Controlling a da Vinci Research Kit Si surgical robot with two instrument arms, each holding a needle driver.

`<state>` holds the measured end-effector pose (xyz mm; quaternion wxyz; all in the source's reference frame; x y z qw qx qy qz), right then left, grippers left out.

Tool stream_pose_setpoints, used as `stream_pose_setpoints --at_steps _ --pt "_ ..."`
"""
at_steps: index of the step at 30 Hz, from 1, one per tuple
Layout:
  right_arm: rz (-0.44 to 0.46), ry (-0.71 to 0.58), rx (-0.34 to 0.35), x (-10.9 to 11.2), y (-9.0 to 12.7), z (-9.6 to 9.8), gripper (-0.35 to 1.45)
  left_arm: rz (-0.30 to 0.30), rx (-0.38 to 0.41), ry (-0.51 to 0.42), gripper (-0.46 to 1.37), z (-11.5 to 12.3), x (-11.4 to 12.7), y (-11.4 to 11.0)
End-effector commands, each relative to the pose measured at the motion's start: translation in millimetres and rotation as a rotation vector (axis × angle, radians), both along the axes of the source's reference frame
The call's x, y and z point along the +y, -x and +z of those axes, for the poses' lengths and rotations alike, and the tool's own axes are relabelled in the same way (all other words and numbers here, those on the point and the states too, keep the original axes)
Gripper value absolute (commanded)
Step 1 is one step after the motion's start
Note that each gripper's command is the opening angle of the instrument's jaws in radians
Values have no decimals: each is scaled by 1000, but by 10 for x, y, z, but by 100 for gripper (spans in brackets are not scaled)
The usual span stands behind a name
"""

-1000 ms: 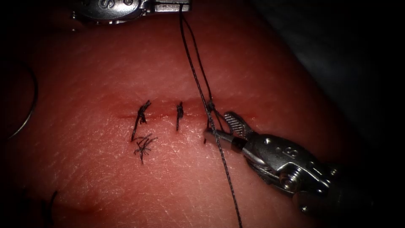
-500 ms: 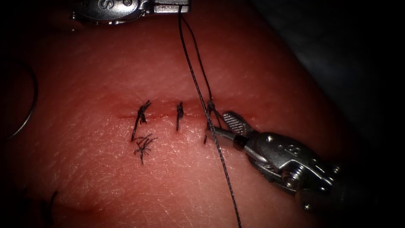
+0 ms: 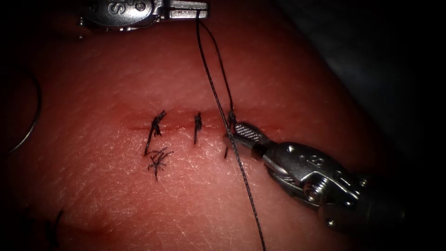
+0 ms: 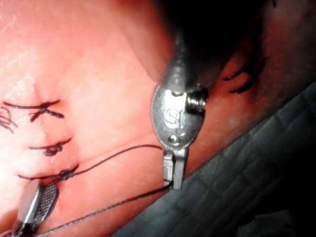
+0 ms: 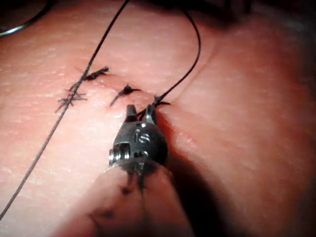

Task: Wound Closure
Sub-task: Pull the right gripper down and the left gripper up to tighten the suture

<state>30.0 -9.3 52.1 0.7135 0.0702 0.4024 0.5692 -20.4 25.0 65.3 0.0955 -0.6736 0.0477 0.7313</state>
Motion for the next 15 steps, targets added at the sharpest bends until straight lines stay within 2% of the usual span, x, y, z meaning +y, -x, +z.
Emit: stream_pose_setpoints --at_steps 1,6,11,15 --pt "13 -12 2 -1 1 -1 -35 1 1 1 -35 0 -1 0" --pt "5 -33 -2 0 2 -1 -35 0 1 -4 -35 0 -3 -3" --pt "28 -38 -41 -1 6 -3 -35 -2 3 -9 -35 -1 -5 -7" --pt "7 -18 -51 -2 9 -4 -35 -1 3 -8 -35 -1 -6 -7"
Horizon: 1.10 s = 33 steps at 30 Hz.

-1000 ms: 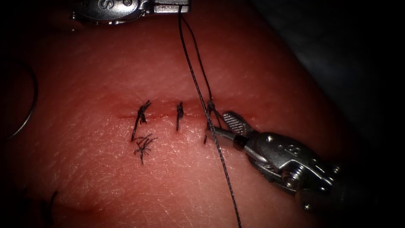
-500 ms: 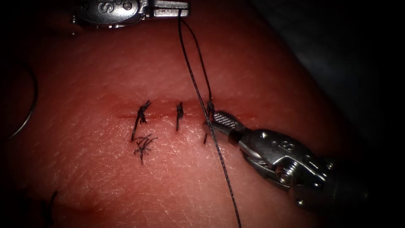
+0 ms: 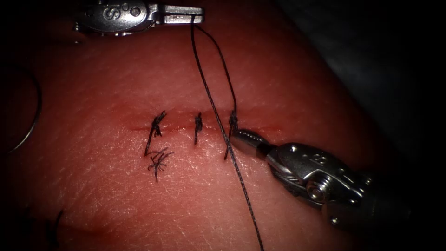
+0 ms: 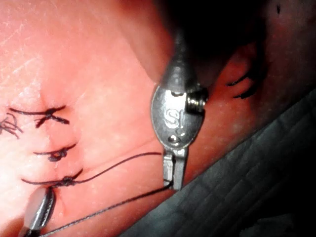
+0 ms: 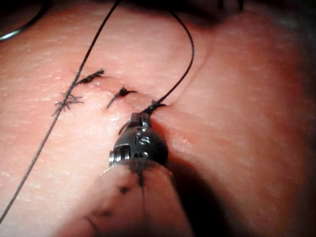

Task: Wound Closure
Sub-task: Pull the right gripper down and the left gripper up to tighten the suture

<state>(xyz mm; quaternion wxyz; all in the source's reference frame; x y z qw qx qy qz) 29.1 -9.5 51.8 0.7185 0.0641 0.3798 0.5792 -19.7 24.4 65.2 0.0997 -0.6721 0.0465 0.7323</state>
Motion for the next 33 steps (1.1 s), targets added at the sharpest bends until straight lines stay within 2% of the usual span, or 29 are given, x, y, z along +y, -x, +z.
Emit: stream_pose_setpoints --at_steps 1,10,17,21,27,33 --pt "-12 7 -8 -2 1 -1 -35 3 0 -1 -35 0 0 0" --pt "-85 81 1 -16 20 -13 -35 1 2 -1 -35 4 3 0" --pt "-260 223 27 -27 29 -17 -35 -3 5 -2 -35 9 6 2" --pt "-326 287 47 -31 27 -19 -35 -8 10 -5 -35 11 11 1" --pt "-398 346 96 -39 21 -22 -35 -32 45 3 -35 15 35 -9" --pt "-418 368 99 -42 17 -23 -35 -61 67 11 -35 11 58 -29"
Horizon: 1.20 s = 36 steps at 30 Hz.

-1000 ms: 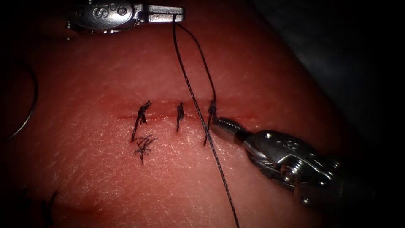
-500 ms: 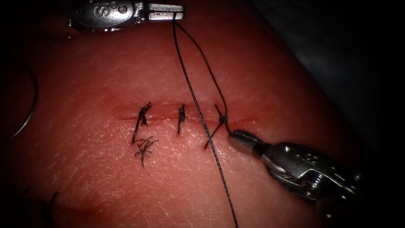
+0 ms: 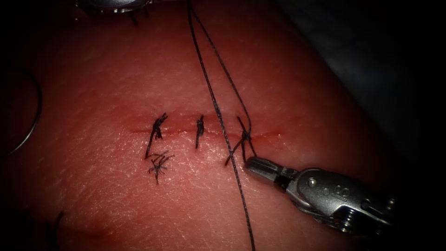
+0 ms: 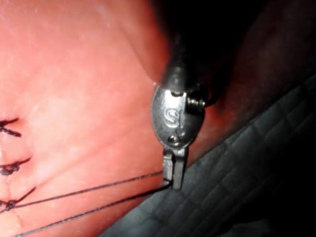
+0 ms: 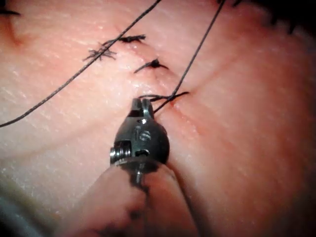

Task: Wound Closure
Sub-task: Pull the right gripper down and the left gripper up to tighten the suture

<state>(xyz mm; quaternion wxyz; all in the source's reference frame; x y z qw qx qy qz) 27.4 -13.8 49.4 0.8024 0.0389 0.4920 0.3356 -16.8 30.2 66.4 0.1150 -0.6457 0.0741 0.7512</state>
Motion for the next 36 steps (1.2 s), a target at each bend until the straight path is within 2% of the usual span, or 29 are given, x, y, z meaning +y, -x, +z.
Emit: stream_pose_setpoints --at_steps 1,8,18,27,36 --pt "-3 7 -2 0 0 0 -35 -6 -2 -3 -35 -1 2 -3" --pt "-40 26 37 -10 -5 -1 -35 -16 9 5 -35 -2 6 -13" --pt "-129 52 78 -25 -14 -7 -35 -26 29 23 -35 7 42 -17" --pt "-150 47 65 -34 -17 -2 -35 -26 32 35 -35 16 39 -16" --pt "-181 52 49 -46 -18 12 -35 -26 33 35 -35 17 39 -17"
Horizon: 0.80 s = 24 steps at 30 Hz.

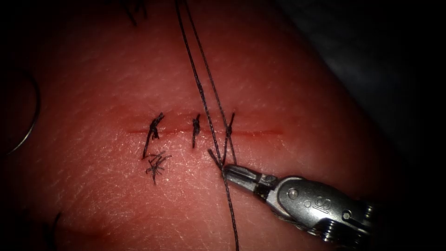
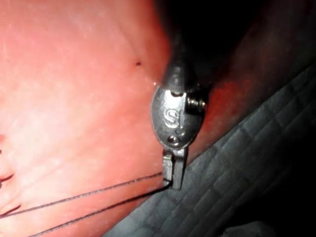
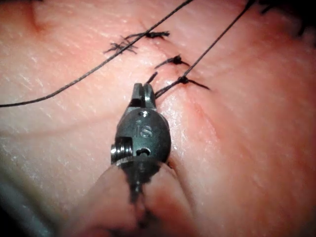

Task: Wound Closure
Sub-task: Pull the right gripper down and the left gripper up to tighten the suture

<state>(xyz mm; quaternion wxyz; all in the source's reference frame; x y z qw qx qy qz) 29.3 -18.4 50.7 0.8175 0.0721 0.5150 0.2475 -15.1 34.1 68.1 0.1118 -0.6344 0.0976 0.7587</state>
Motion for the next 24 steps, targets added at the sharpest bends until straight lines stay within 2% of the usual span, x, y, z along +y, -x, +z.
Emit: stream_pose_setpoints --at_steps 1,10,12,13,18,20,21,22,23,24 --pt "2 2 -2 0 0 0 -35 0 0 0 -35 0 1 0" --pt "1 1 -1 2 2 0 -35 -2 1 2 -35 1 -2 0" --pt "35 16 24 5 3 0 -35 -4 1 -2 -35 1 -4 2" --pt "85 31 60 8 5 0 -35 6 -9 -4 -35 1 -8 3" --pt "98 35 61 12 7 0 -35 28 -15 -14 -35 -2 -13 8" --pt "104 36 64 15 8 -1 18 37 -25 -12 -35 -5 -15 12" --pt "115 35 67 16 8 -1 32 38 -28 -17 -35 -6 -15 12" --pt "152 30 62 18 8 -2 69 41 -33 -17 -35 -9 -16 15" --pt "159 33 61 18 9 -2 77 42 -35 -17 -35 -9 -17 15" --pt "192 44 48 21 9 -3 98 44 -37 -17 -35 -12 -17 17"
